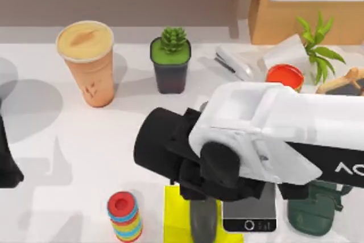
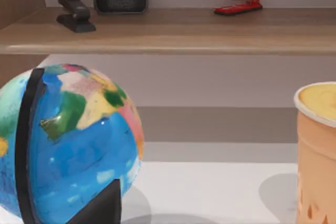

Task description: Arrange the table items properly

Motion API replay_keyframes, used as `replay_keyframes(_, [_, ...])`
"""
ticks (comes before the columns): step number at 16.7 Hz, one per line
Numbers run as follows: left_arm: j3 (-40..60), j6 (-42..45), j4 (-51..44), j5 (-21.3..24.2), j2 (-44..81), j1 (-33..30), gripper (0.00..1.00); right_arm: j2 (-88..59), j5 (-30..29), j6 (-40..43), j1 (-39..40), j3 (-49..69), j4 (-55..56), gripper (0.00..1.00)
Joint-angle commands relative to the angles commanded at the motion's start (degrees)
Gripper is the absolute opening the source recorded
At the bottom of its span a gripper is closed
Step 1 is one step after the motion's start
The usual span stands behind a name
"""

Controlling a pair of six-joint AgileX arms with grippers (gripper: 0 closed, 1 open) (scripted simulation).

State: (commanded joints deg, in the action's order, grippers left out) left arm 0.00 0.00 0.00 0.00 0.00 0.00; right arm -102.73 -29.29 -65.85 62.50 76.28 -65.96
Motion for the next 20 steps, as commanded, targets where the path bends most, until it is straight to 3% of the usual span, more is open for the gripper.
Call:
replay_keyframes(5, [0.0, 0.0, 0.0, 0.0, 0.0, 0.0, 1.0, 17.2, -21.8, -20.4, 11.1, -15.2, -4.6, 0.0])
replay_keyframes(9, [0.0, 0.0, 0.0, 0.0, 0.0, 0.0, 1.0, 26.7, -32.3, -29.0, 13.9, -23.7, -7.2, 0.0])
replay_keyframes(16, [0.0, 0.0, 0.0, 0.0, 0.0, 0.0, 1.0, 28.3, -33.9, -30.4, 14.1, -25.1, -7.7, 0.0])
replay_keyframes(20, [0.0, 0.0, 0.0, 0.0, 0.0, 0.0, 1.0, 32.9, -33.8, -24.8, 18.3, -25.3, -8.0, 0.0])
